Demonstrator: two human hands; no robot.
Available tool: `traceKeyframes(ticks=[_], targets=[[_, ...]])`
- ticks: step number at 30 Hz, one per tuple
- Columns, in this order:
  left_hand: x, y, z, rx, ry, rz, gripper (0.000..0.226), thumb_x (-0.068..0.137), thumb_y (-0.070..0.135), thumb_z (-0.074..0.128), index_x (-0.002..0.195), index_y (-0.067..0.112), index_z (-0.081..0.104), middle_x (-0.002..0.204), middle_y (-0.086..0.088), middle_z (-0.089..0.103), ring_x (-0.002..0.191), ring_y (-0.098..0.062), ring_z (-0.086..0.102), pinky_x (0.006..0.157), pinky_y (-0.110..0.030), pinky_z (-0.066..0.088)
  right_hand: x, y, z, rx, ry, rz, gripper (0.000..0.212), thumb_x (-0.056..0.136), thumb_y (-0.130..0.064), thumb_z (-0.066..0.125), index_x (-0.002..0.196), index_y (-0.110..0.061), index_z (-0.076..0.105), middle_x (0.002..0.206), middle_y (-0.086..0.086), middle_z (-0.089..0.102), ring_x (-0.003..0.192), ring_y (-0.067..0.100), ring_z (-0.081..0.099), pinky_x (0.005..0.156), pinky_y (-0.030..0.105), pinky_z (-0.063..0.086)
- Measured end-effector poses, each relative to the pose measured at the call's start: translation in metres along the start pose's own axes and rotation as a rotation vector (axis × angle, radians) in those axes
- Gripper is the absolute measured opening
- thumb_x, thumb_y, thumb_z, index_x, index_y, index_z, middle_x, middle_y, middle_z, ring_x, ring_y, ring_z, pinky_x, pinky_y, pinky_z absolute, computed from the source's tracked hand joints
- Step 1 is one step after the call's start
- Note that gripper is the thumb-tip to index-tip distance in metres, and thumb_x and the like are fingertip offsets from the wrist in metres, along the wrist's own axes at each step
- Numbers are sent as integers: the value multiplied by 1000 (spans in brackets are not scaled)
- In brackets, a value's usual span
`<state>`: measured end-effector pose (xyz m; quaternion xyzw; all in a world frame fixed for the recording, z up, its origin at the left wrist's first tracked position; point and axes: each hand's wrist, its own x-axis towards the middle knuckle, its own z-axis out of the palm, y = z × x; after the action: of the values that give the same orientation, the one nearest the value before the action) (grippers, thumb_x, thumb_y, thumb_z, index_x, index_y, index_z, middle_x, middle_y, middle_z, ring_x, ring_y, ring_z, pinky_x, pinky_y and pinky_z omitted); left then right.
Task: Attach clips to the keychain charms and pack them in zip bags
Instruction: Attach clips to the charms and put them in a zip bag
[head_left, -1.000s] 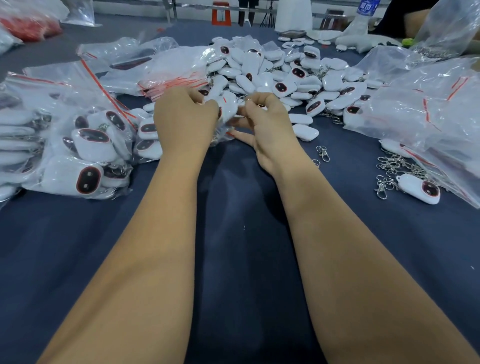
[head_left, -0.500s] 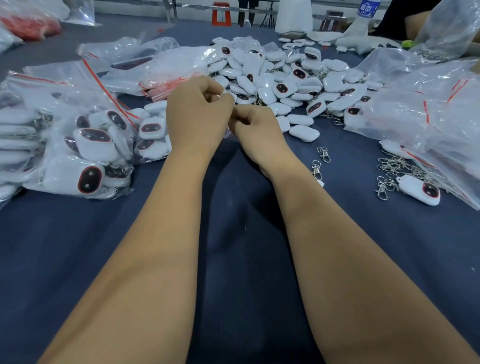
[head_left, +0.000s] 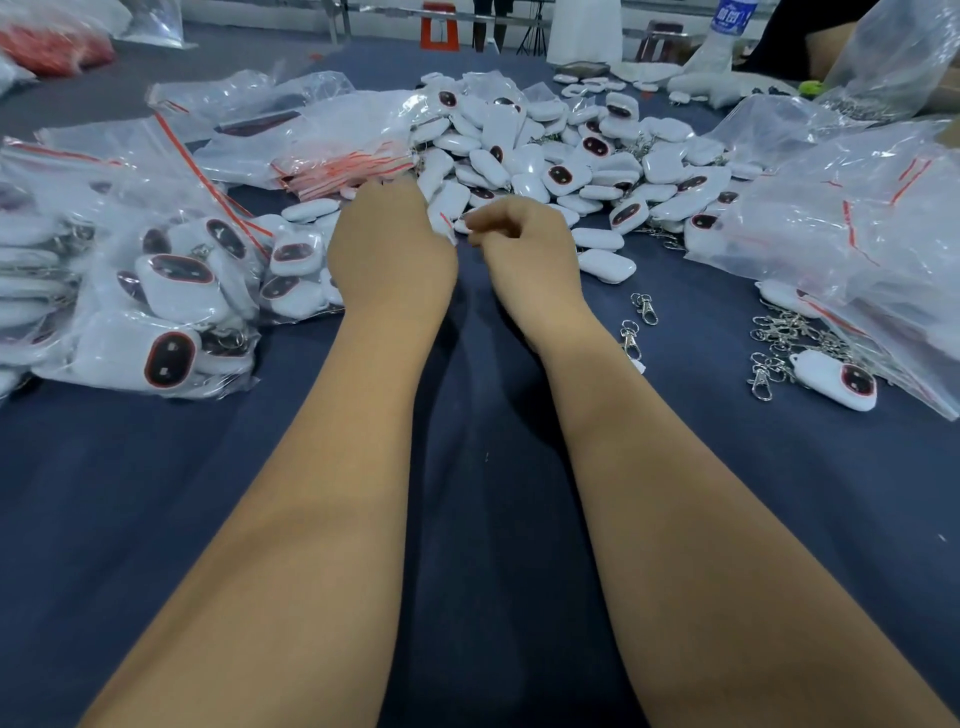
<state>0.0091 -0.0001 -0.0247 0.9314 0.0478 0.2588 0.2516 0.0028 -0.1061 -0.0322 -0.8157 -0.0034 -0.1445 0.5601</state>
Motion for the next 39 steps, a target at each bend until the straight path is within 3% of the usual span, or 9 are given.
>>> traceKeyframes(ticks=[4,8,13,19,22,26,30,34,39], targets=[[-3,-2,5,108,-79,16,41,88,15,61,127,6,51,132,-18,49,123,-36,43,86,-39,37,4,6,-2,-367,123,-72,38,84,-2,44,106,-18,70,110,2,65,107,26,54,91,39,46],[-5,-3,9,157,-88,67,34,84,11,57,118,11,60,121,-16,57,120,-36,41,87,-38,34,7,10,-9,-717,199,-150,41,88,-13,48,126,-22,58,140,3,48,128,26,37,105,36,27],[-2,-4,11,163,-86,56,24,88,13,54,107,15,68,104,-15,67,115,-35,45,85,-36,32,10,18,-24,-934,243,163,55,93,-32,43,144,-14,36,160,20,12,146,38,11,116,58,8],[-3,1,8,-45,38,175,24,87,14,49,104,13,67,102,-7,65,112,-31,48,76,-33,34,12,22,-25,-891,-47,248,63,94,-42,34,153,-24,23,162,21,3,147,39,8,114,65,0],[-10,12,2,-454,28,335,20,83,10,50,92,16,67,91,1,60,90,-18,56,74,-30,45,12,22,-23,-855,-28,167,53,93,-42,39,143,-22,41,158,17,19,141,35,20,114,52,13],[-13,22,6,-875,-242,95,24,84,6,52,84,25,66,87,3,65,85,-21,64,83,-38,57,13,25,-22,-863,45,68,42,93,-40,48,131,-24,53,139,10,42,129,32,35,102,43,26],[-4,18,13,-868,-340,-137,17,91,13,52,92,26,61,83,11,59,72,-4,54,59,-8,45,17,23,-22,-751,81,24,41,87,-33,57,128,-26,59,131,6,47,123,27,44,93,38,31],[0,11,16,-797,-303,-221,25,90,8,43,97,24,61,81,10,57,67,-7,50,54,-17,42,17,22,-25,-512,102,55,49,82,-12,64,130,-19,56,130,6,50,113,27,54,102,33,39],[-1,8,17,-792,-329,-198,36,88,-3,43,107,23,61,102,4,60,80,-9,55,65,-18,47,10,17,-25,-330,106,8,48,72,3,58,101,-34,60,82,-12,58,90,17,60,98,41,45]])
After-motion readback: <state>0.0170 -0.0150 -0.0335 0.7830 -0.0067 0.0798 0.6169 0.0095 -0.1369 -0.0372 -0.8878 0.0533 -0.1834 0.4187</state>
